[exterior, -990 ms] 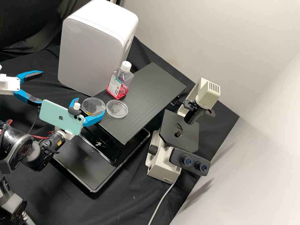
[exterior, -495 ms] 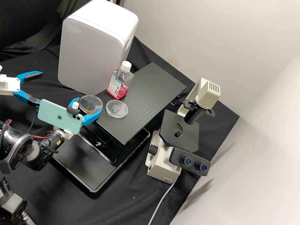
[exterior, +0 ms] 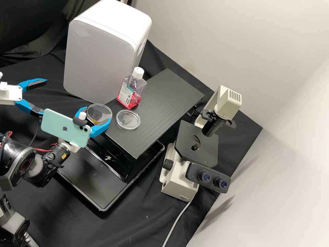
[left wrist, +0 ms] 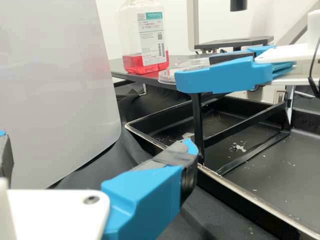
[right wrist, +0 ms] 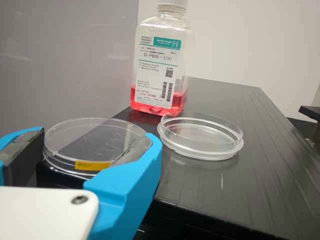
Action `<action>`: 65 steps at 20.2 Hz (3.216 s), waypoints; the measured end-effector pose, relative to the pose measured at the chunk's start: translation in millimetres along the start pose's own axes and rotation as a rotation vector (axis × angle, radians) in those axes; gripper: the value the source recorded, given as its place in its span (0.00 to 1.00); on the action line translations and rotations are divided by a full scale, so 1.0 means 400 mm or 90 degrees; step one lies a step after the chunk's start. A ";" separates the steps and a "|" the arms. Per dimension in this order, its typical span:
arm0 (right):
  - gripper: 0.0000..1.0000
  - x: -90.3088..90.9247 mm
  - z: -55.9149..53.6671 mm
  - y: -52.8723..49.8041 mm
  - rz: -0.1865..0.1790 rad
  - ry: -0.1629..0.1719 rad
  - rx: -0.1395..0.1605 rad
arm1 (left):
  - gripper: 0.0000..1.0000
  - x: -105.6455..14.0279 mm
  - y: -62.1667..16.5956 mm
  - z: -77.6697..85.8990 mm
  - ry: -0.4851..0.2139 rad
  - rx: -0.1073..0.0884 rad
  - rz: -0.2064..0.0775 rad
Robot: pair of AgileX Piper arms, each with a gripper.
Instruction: Place the lid on the petri dish
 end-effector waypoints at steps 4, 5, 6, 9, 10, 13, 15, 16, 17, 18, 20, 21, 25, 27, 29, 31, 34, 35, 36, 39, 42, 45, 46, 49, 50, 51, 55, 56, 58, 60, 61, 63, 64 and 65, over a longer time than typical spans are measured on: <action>0.00 -0.002 0.000 0.007 0.002 -0.002 -0.001 | 1.00 0.000 0.000 0.000 0.000 0.000 0.000; 0.00 -0.003 0.001 0.011 0.002 -0.006 0.000 | 1.00 0.000 0.000 0.000 0.000 0.000 0.000; 0.00 -0.005 -0.001 0.013 0.001 -0.007 0.000 | 1.00 0.000 0.000 0.000 0.000 0.000 0.000; 0.00 -0.013 -0.004 0.029 0.020 -0.010 0.000 | 1.00 0.000 0.000 0.001 -0.001 0.000 0.000; 0.00 -0.018 0.001 0.043 0.045 -0.023 0.006 | 1.00 0.000 0.000 0.001 -0.001 0.001 0.000; 0.00 -0.029 0.015 0.076 0.102 -0.053 0.021 | 1.00 0.000 -0.001 0.004 -0.005 0.001 -0.001; 0.00 -0.032 0.022 0.089 0.118 -0.062 0.022 | 1.00 0.000 -0.001 0.005 -0.007 0.002 -0.001; 0.00 -0.033 0.029 0.094 0.125 -0.070 0.021 | 1.00 0.000 -0.001 0.005 -0.007 0.002 -0.001; 0.00 -0.034 0.036 0.100 0.132 -0.079 0.021 | 1.00 0.000 -0.001 0.005 -0.007 0.002 -0.001; 0.00 -0.035 0.040 0.103 0.137 -0.084 0.020 | 1.00 0.000 -0.001 0.005 -0.007 0.002 -0.001; 0.00 -0.036 0.046 0.109 0.144 -0.092 0.020 | 1.00 0.000 -0.001 0.005 -0.007 0.002 -0.001; 0.00 -0.037 0.050 0.112 0.147 -0.095 0.019 | 1.00 0.000 -0.001 0.005 -0.007 0.002 -0.001; 0.00 -0.037 0.067 0.117 0.153 -0.115 0.018 | 1.00 0.000 -0.001 0.005 -0.007 0.002 -0.001; 0.00 -0.028 0.079 0.124 0.161 -0.129 0.017 | 1.00 0.000 -0.001 0.005 -0.007 0.002 -0.001; 0.00 -0.012 0.092 0.134 0.171 -0.142 0.017 | 1.00 0.000 -0.001 0.005 -0.007 0.002 -0.001; 0.00 0.003 0.102 0.141 0.177 -0.150 0.016 | 1.00 0.000 -0.001 0.005 -0.007 0.002 -0.001; 0.00 0.021 0.108 0.144 0.179 -0.153 0.016 | 1.00 0.000 -0.001 0.005 -0.007 0.002 -0.001; 0.00 0.025 0.108 0.145 0.179 -0.152 0.016 | 1.00 0.000 -0.001 0.005 -0.007 0.002 -0.001; 0.00 0.030 0.109 0.145 0.179 -0.152 0.016 | 1.00 0.000 -0.001 0.005 -0.007 0.002 -0.001; 0.00 0.039 0.106 0.148 0.182 -0.147 0.016 | 1.00 0.001 -0.005 0.005 -0.006 0.002 -0.007; 0.00 0.049 0.094 0.148 0.181 -0.132 0.017 | 1.00 0.001 -0.005 0.005 -0.006 0.002 -0.007; 0.00 0.059 0.077 0.143 0.175 -0.113 0.017 | 1.00 0.001 -0.005 0.005 -0.006 0.002 -0.007; 0.00 0.060 0.073 0.140 0.172 -0.110 0.016 | 1.00 0.001 -0.005 0.005 -0.006 0.002 -0.007; 0.00 0.069 0.058 0.133 0.166 -0.096 0.011 | 1.00 0.001 -0.005 0.005 -0.006 0.002 -0.007; 0.00 0.071 0.057 0.129 0.166 -0.098 0.015 | 1.00 0.001 -0.005 0.005 -0.006 0.002 -0.007; 0.00 0.075 0.058 0.123 0.163 -0.102 0.012 | 1.00 0.001 -0.005 0.005 -0.006 0.002 -0.007; 0.00 0.085 0.061 0.097 0.139 -0.110 -0.003 | 1.00 0.001 -0.005 0.005 -0.006 0.002 -0.007; 0.00 0.086 0.063 0.095 0.137 -0.112 -0.003 | 1.00 0.001 -0.005 0.005 -0.006 0.002 -0.007; 0.00 0.087 0.068 0.090 0.131 -0.117 -0.005 | 1.00 0.001 -0.005 0.005 -0.006 0.002 -0.007; 0.00 0.088 0.070 0.087 0.129 -0.119 -0.009 | 1.00 0.001 -0.005 0.005 -0.006 0.002 -0.007; 0.00 0.089 0.073 0.085 0.128 -0.124 -0.013 | 1.00 0.002 -0.005 0.005 -0.006 0.002 -0.006; 0.00 0.091 0.077 0.081 0.126 -0.126 -0.015 | 1.00 0.002 -0.005 0.005 -0.006 0.002 -0.006; 0.00 0.092 0.077 0.081 0.127 -0.125 -0.015 | 1.00 0.002 -0.005 0.005 -0.006 0.002 -0.006; 0.00 0.094 0.078 0.081 0.129 -0.124 -0.015 | 1.00 0.002 -0.005 0.005 -0.006 0.002 -0.006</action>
